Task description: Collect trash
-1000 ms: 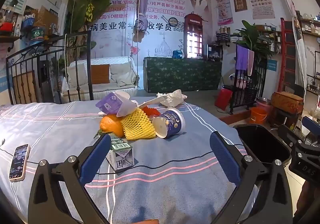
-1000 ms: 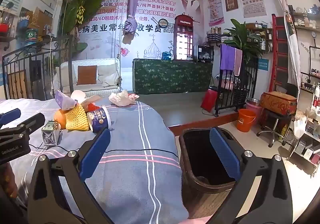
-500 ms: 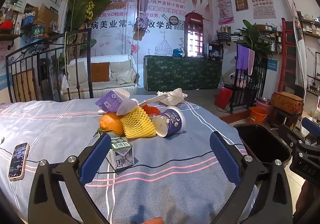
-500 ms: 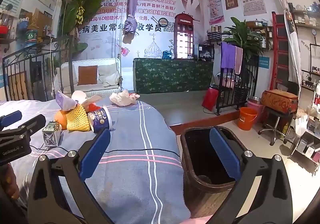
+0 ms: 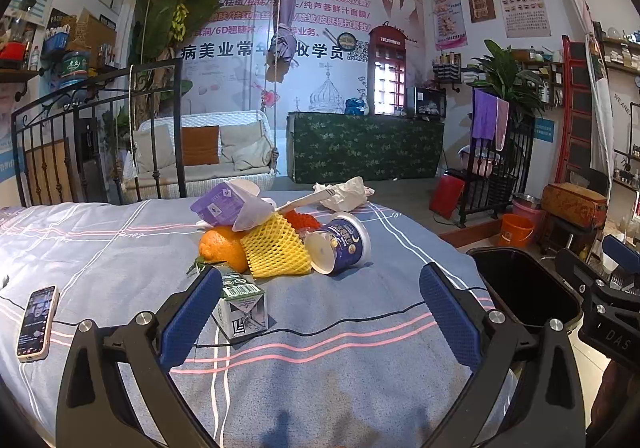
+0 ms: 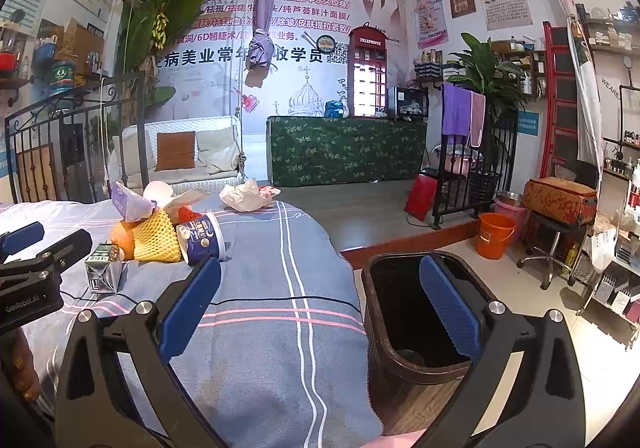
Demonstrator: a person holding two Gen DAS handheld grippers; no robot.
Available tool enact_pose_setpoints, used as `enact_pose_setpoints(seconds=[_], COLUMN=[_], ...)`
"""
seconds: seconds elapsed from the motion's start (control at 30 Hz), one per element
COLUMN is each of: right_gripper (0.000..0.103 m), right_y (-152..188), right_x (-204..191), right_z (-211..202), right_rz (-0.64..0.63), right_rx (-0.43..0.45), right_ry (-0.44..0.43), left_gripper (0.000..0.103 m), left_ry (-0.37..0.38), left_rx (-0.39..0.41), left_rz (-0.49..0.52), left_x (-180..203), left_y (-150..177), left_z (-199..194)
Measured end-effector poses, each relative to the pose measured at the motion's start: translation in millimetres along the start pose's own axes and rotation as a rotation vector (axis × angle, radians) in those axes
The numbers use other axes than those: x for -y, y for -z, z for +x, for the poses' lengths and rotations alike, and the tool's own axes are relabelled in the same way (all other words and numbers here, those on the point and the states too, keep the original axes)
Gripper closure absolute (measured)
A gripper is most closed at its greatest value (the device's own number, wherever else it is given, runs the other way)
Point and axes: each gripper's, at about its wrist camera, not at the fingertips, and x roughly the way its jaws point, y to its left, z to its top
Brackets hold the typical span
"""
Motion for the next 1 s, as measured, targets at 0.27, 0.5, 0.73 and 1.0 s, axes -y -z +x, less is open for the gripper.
enact_pose_setpoints(seconds=[0.27,0.5,0.73,1.0], right_gripper=[0.005,0.005,0.005,0.005], right_y=[0.9,0.8,0.5,1.7], right_x=[0.8,0.6,-0.3,-1.5], right_z=[-1.4,-0.4,0.5,2.1], right_rz=[0.004,0.007,0.009,0.01], right_rx=[-0.007,-0.014,-0.01,-0.013], right_ry=[-0.003,-0.004,-0.003,-0.004], left_gripper=[0.005,0.005,0.005,0.005], left_ry=[-0.003,0.0,-0.002,-0.001], left_rx=[-0.002,-0.002,-0.004,-0.005], left_rz=[-0.001,0.0,0.0,-0.001], left_x=[-0.3,-0.4,0.2,-0.7], left_y=[0.1,0.8,1.7,1.6], left_z=[2.7,2.4,3.7,4.6])
